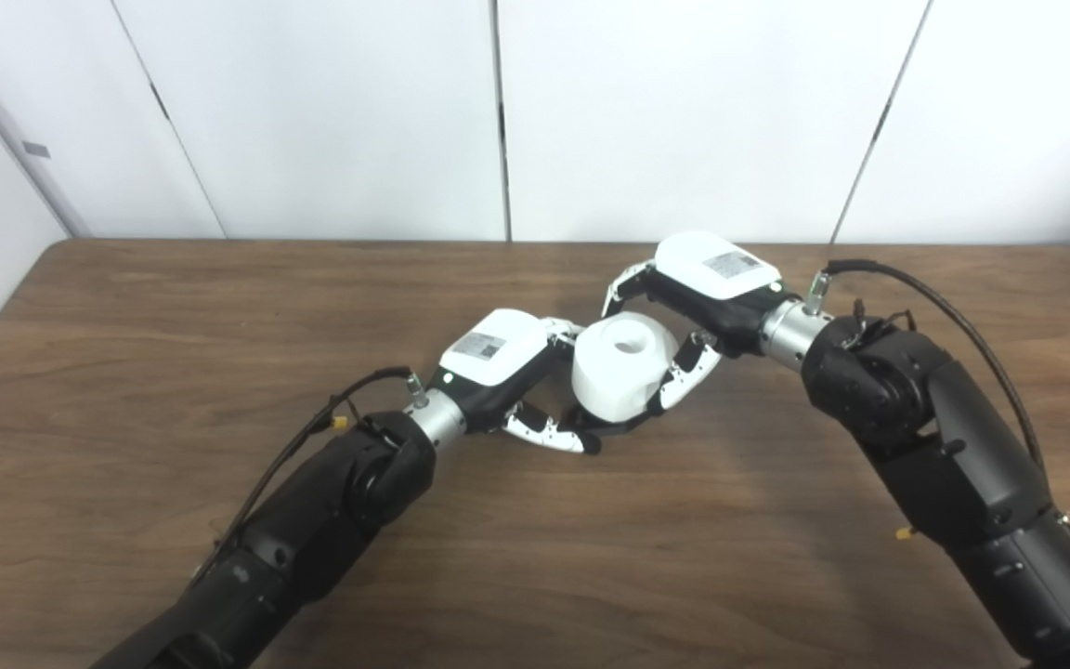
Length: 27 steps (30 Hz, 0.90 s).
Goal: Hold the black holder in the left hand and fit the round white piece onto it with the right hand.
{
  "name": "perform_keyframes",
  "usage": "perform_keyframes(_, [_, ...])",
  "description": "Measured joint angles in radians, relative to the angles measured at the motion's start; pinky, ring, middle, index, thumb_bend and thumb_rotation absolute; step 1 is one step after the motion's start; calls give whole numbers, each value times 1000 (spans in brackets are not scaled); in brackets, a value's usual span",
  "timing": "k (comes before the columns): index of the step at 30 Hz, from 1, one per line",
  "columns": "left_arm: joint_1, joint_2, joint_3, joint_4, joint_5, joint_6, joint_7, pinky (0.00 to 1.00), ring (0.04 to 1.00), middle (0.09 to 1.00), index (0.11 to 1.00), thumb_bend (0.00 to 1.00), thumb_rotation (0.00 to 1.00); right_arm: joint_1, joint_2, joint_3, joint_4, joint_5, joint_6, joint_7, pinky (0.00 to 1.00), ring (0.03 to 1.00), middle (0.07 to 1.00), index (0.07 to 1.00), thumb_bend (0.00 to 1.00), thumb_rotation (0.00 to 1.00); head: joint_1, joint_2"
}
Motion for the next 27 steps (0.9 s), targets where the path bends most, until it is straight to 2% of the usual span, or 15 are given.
perform_keyframes(10, [-2, 0, 0, 1, 0, 0, 0, 696, 859, 837, 479, 525, 70, 0, -4, -9, -27, -5, 36, 7, 694, 775, 730, 482, 523, 140, 0, 3])
perform_keyframes(27, [0, 1, -2, -1, 0, 1, -1, 712, 856, 834, 479, 525, 72, 12, -4, 3, -18, -2, 21, 4, 674, 763, 724, 482, 524, 139, 2, 8])
